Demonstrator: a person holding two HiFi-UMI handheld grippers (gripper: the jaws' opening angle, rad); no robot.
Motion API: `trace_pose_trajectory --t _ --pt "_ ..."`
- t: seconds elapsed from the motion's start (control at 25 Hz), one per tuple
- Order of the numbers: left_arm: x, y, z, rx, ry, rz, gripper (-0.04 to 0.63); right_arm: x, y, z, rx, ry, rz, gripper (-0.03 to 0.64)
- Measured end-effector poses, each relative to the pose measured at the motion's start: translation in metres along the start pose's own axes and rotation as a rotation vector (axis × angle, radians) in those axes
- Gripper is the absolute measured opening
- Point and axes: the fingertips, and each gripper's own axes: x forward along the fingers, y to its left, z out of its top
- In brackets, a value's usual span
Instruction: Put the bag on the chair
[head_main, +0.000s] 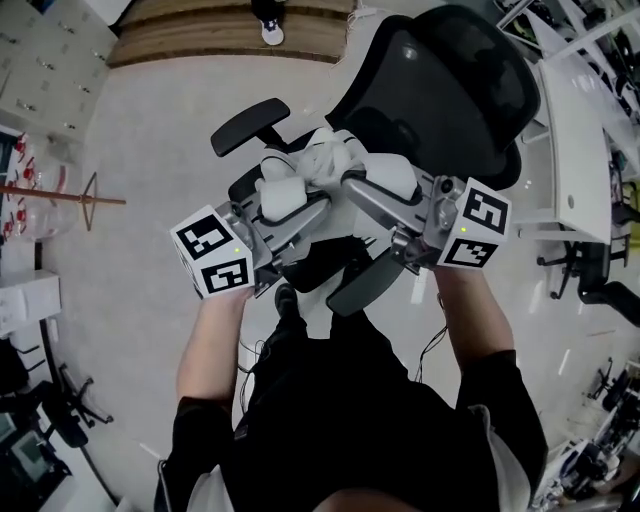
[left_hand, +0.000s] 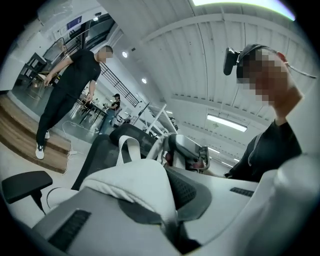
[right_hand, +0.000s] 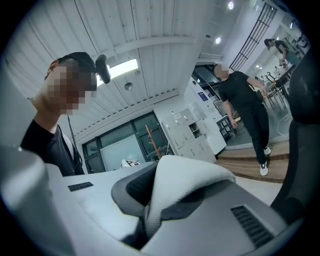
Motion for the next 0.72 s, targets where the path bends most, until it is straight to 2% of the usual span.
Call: trace_pose_trajectory --t 0.12,0.24,0.32,0.48,0.6,0.72 --pt "0.039 0.002 -0.029 -0.021 0.029 -0.025 0.021 -0.029 -0.037 -0.012 0.011 0.017 -0.058 0.031" --pt "0.064 0.017 -0.074 -0.098 0.063 -0.027 0.021 -0.05 -0.067 -0.048 0.065 0.047 -0.122 0.031" --pt "0.071 0.025 -0.093 -0.099 0.07 -0.037 0.02 -0.06 -0.077 -0.068 0.093 0.035 -0.147 0.031" --pt "0.084 0.021 -0.099 -0.073 0.067 -0.082 0.02 -0.087 -0.078 -0.075 0.127 -0.056 -0.167 0.031" --pt "0.099 0.003 -0.121 -0.075 0.129 -0.118 0.021 -0.118 -0.075 -0.091 0.17 -0.079 -0.209 0.032" --pt "0.108 -0.014 -0.144 -0.107 0.166 -0.131 0.021 -0.148 -0.066 -0.113 0.212 -0.056 -0.23 0.047"
